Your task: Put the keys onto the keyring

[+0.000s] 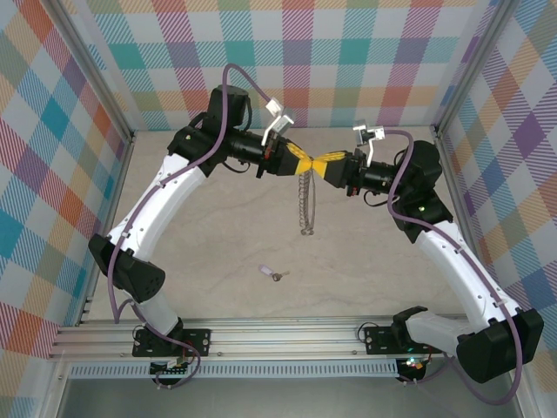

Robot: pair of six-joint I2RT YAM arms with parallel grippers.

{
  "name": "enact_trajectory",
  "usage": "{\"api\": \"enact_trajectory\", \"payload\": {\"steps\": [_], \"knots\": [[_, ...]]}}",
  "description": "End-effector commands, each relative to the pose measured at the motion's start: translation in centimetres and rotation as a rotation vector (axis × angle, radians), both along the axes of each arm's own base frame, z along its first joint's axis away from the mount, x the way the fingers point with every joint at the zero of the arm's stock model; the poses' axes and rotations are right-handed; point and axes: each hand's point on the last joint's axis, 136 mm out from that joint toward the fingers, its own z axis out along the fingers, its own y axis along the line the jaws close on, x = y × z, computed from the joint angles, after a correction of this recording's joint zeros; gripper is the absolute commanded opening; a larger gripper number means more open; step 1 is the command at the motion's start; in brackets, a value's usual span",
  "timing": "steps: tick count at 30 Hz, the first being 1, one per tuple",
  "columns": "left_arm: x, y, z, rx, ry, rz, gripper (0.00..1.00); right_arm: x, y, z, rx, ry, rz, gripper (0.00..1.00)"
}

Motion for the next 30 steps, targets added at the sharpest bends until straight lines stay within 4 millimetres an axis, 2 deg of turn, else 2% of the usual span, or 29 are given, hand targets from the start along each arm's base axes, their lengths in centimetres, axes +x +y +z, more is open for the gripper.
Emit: {"api": "enact_trajectory", "payload": {"steps": [1,3,4,8,13,15,22,30], "knots": [[-0.6,0.5,2.1,-0.049,-0.059,-0.03,0.0,-0.9,0.0,0.5,-0.01,-0.034,0.018,0.14],[-0.5,0.4,2.1,-0.048,-0.057,-0.03,0.0,-0.9,0.0,0.5,-0.013,-0.035,0.021,0.02],[-0.5,0.4,2.1,-0.047,-0.058,-0.028,0.0,-0.8,0.0,0.4,-0.015,-0.034,0.022,0.0],[0.2,0.3,2.1,-0.038,-0.053,0.011,0.0,-0.1,-0.2,0.5,-0.01,-0.044,-0.027,0.0],[1.9,0.9,2.5,-0.046,-0.057,0.187,0.35,0.7,-0.8,1.4,0.021,-0.076,-0.088,0.0],[2.6,1.4,2.8,-0.07,-0.065,0.264,0.4,0.6,-0.9,1.9,0.037,-0.092,-0.098,0.0],[3.3,2.7,3.5,-0.188,-0.031,0.398,0.41,0.5,-1.5,3.6,0.099,-0.136,-0.125,0.0],[3.6,2.5,5.0,-0.37,0.082,0.403,0.35,0.8,-1.8,5.3,0.208,-0.144,-0.131,0.0]]}}
